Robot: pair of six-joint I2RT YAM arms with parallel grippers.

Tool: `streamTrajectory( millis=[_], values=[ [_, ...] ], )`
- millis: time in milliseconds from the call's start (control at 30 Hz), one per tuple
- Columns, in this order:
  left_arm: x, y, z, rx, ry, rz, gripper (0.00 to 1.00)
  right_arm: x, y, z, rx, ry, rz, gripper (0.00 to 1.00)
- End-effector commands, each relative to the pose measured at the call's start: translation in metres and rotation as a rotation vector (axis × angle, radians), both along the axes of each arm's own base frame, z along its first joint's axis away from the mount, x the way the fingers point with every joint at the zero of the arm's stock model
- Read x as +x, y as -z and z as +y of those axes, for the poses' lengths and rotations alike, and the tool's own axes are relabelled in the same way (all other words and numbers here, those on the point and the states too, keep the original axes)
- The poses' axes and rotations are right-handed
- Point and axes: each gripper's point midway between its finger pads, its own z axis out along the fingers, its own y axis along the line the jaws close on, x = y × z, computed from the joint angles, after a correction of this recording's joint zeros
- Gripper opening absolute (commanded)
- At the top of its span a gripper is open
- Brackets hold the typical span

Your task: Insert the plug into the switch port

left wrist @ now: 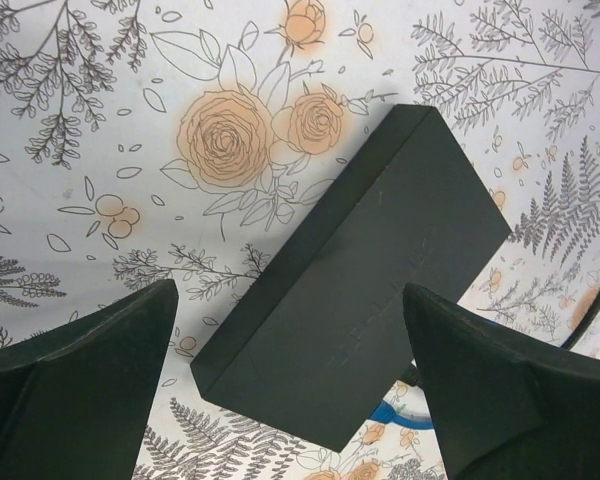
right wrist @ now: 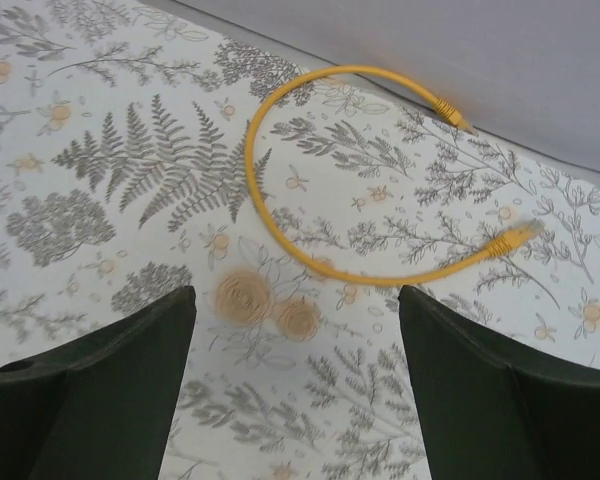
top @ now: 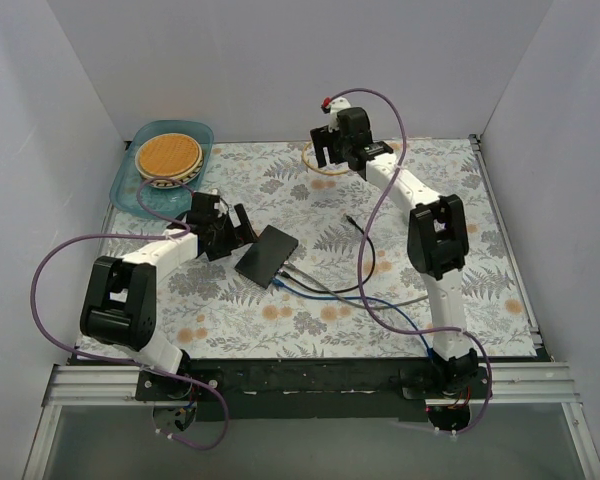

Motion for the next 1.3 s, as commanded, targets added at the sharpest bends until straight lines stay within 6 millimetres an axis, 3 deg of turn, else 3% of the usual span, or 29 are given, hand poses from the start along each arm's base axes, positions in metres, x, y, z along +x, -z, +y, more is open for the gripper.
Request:
streamTrajectory(
  millis=[0,267,400,633,667,700,767,967,1100,1200,1267],
  values=[
    [-0.001,-0.013,-0.003,-0.026,0.036,-0.046,0.96,0.028,0.016,0.005,-0.072,-0.043,-0.003,0.88],
    [-0.012,-0.007,-0.006,-0.049,0.054,-0.037,0.97,0.052,0.068,0.006,-0.07,-0.081,-0.012,0.85],
    [-0.016,-0.005,-0.005,-0.045,0.06,-0.03,0.97,0.061,0.081,0.011,-0.068,-0.091,-0.04,0.85],
    [-0.019,-0.005,-0.009,-0.064,0.071,-0.02,0.97,0.08,0.086,0.016,-0.092,-0.108,-0.106,0.83],
    [-0.02,-0.006,-0.009,-0.067,0.071,-0.021,0.97,0.079,0.098,0.016,-0.099,-0.116,-0.083,0.82],
    [-0.019,-0.008,-0.009,-0.068,0.072,-0.024,0.97,0.08,0.097,0.019,-0.102,-0.126,-0.081,0.78],
    [-0.021,-0.009,-0.01,-0.07,0.076,-0.022,0.97,0.071,0.114,0.025,-0.106,-0.195,-0.033,0.59],
    [-0.023,-0.018,-0.012,-0.084,0.086,-0.028,0.97,0.048,0.13,0.031,-0.135,-0.307,0.043,0.41],
    [-0.025,-0.029,-0.014,-0.099,0.096,-0.052,0.97,0.031,0.142,0.034,-0.13,-0.373,0.118,0.24],
    [-0.027,-0.037,-0.014,-0.107,0.103,-0.068,0.97,0.024,0.141,0.039,-0.114,-0.42,0.127,0.15],
    [-0.028,-0.041,-0.014,-0.107,0.102,-0.079,0.97,0.022,0.137,0.042,-0.109,-0.435,0.127,0.01]
  ],
)
